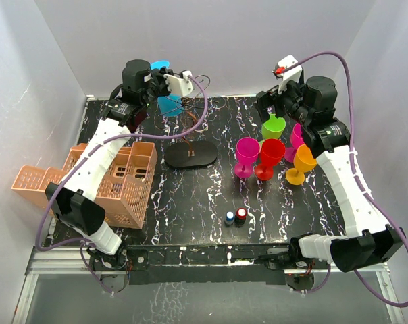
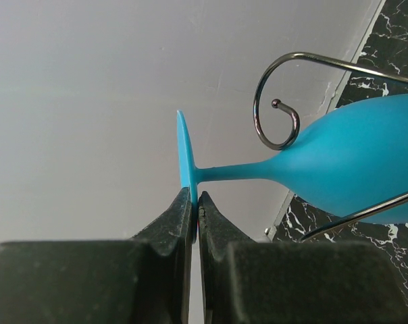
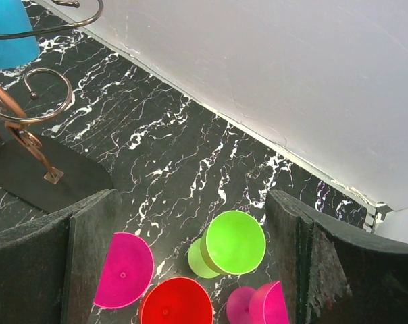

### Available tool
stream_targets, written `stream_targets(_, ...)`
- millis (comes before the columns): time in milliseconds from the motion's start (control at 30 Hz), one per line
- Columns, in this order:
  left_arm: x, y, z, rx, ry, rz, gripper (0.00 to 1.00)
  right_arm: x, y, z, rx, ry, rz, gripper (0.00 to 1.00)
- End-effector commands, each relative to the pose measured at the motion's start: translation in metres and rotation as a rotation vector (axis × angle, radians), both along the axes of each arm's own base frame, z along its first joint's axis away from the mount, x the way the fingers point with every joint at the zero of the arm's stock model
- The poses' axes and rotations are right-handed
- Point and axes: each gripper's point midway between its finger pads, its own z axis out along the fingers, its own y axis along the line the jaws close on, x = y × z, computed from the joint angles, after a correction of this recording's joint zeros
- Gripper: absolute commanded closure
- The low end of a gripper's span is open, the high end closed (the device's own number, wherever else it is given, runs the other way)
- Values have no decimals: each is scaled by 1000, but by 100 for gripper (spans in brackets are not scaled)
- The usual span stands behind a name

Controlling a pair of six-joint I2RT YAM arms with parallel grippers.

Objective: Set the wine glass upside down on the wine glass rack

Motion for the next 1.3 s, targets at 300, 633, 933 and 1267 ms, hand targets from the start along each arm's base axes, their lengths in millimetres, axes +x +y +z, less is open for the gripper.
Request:
stream_targets(300,-18,-27,31,-25,-26,-125,99,0,-3,20,15,-80,-4,3)
stream_targets(633,-8,-43,23,-35,-34,-136,100,2,-3,17,16,-76,2,2)
stream_targets(933,3,-59,14,-66,-42,-119,100,2,-4,16,17,-74,-2,2)
stream_targets(1267,21,-46,9,-68,-91,6,100,2,-4,15,16,-74,-2,2)
